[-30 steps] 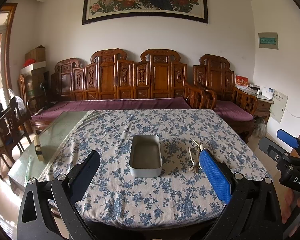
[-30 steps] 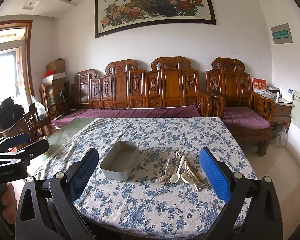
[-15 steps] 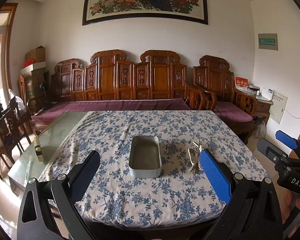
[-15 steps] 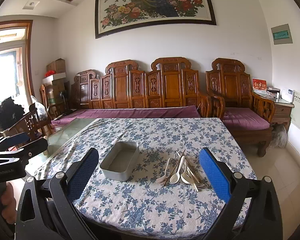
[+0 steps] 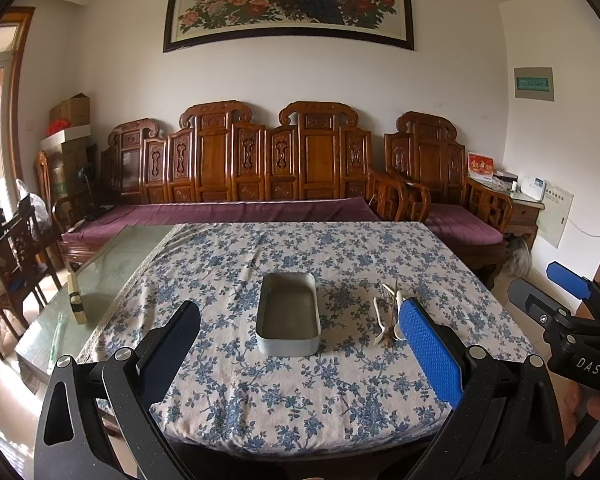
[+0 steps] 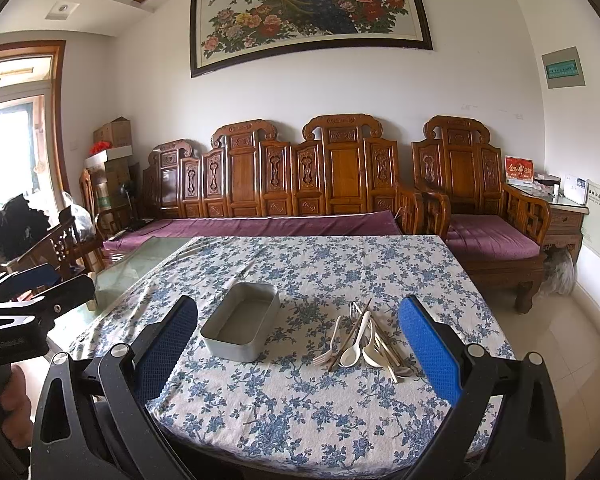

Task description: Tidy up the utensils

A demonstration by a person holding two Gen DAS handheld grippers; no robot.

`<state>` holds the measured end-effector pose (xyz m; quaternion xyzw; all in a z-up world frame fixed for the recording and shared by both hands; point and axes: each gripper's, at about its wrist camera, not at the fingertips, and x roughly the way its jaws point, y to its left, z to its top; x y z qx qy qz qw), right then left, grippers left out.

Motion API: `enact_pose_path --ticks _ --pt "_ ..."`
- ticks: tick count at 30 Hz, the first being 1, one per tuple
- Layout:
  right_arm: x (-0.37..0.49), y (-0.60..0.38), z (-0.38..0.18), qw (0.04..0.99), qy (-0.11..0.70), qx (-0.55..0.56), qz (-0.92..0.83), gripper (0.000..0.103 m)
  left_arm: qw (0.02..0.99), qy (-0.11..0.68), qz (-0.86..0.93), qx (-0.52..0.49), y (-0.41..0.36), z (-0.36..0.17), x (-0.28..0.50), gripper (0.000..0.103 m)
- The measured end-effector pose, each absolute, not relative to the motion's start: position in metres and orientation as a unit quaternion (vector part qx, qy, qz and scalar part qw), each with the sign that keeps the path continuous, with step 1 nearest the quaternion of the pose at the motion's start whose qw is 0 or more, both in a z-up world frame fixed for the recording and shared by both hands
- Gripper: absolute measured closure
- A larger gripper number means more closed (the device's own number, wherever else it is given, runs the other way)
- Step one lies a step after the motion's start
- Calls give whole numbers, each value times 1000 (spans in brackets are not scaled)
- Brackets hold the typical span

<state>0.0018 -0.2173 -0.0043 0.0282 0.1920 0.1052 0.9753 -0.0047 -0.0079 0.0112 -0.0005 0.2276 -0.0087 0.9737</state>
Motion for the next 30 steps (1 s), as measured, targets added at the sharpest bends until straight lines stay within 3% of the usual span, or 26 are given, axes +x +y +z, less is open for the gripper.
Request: enact_pose_path --ticks 30 --pt "2 -219 -4 975 196 27 103 2 971 238 -16 1 -13 12 -5 6"
